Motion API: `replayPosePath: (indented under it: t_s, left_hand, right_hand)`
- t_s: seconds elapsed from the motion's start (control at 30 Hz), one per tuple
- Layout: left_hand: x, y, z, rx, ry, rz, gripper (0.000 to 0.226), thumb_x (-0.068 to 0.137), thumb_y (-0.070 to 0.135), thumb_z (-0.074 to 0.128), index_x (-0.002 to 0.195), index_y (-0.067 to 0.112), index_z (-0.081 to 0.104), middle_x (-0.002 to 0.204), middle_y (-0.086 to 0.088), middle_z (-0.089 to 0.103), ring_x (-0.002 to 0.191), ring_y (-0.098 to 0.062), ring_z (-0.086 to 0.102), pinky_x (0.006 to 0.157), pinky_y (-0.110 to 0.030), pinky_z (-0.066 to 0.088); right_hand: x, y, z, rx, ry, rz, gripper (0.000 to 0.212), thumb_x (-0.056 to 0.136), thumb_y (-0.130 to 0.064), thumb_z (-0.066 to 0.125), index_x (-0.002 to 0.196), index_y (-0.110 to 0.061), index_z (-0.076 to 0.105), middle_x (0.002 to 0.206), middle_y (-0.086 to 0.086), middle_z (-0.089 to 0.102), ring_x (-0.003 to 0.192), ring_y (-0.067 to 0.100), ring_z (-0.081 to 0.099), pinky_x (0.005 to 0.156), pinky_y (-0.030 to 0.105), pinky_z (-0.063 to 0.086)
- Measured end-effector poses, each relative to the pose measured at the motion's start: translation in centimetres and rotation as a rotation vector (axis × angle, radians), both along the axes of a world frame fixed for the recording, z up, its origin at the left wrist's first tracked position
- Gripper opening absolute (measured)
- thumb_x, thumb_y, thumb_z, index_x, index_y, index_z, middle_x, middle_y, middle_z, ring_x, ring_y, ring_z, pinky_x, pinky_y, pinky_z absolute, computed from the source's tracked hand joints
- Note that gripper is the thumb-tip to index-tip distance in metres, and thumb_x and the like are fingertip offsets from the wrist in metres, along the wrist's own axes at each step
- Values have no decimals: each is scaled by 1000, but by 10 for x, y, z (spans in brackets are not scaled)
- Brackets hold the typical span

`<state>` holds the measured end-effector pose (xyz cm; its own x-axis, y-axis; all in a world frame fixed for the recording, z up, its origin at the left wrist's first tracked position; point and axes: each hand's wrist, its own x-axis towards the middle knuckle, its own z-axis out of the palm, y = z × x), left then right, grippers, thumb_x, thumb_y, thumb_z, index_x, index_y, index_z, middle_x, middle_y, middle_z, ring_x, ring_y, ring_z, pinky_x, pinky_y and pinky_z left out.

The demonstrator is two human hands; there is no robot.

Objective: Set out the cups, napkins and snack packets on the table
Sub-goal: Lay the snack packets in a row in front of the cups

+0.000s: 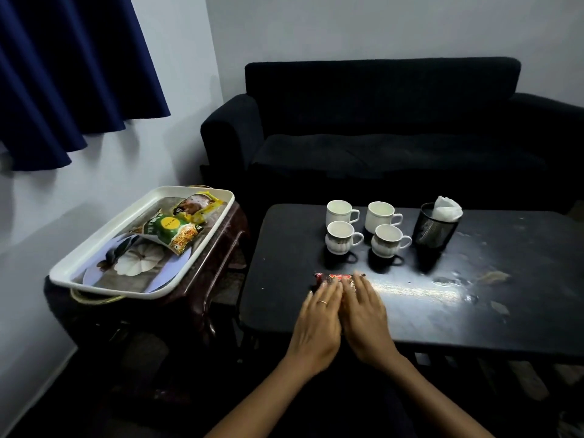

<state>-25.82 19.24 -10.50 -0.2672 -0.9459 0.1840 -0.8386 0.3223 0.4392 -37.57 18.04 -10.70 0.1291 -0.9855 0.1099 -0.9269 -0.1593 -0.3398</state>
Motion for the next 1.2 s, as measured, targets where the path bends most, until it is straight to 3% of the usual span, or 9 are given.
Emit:
replayPosePath:
  t_s: [0.07,0.2,0.77,0.9,1.0,1.13,1.2]
  left_hand:
    - [0,-6,-6,85,-8,-46,65,94,10,32,153,15,3,161,2,-3,148,-10,-7,118,-30,-9]
    - [7,-17,-17,105,-100,-75,73,91,15,36,151,13,-5,160,-1,-12,147,-13,-15,116,-31,-14]
    - [24,-54,-13,95,-271,-64,71,93,19,33,151,15,-8,160,1,-14,147,-11,-13,119,-38,-7]
    - [25,-54,0,127,-185,-37,70,92,19,36,153,17,1,161,1,-5,148,-13,-6,119,-40,-4]
    - [35,-50,9,114,-58,3,67,93,20,39,153,21,10,161,4,4,149,-12,2,120,-37,2]
    - [61,-39,20,-10,58,80,53,91,17,45,144,17,37,149,1,40,135,-17,38,111,-27,27]
    - [76,-34,25,-68,67,129,46,92,18,45,138,16,44,140,-1,49,127,-20,46,104,-29,35]
  right_hand:
    - [0,-4,-9,45,81,31,58,100,-35,23,149,-22,-7,158,4,-14,146,20,-14,118,37,-3]
    - [2,-15,-23,33,133,22,59,100,-40,18,146,-22,-16,157,4,-19,145,21,-18,118,39,-5]
    - [22,-52,-25,42,114,-13,61,100,-38,20,148,-18,-9,159,5,-12,146,21,-13,117,47,7]
    - [20,-54,-3,150,28,25,58,99,-39,27,149,-21,4,160,0,-4,147,18,-9,116,52,5]
    - [24,-52,16,109,-2,20,56,95,-36,38,146,-23,19,158,1,11,146,20,4,116,48,10]
    - [49,-42,39,-48,-79,94,44,92,-29,44,136,-24,40,142,-2,42,133,19,31,107,36,23]
    - [66,-40,49,-80,-100,164,42,90,-24,46,132,-21,46,134,0,50,125,20,39,101,33,29]
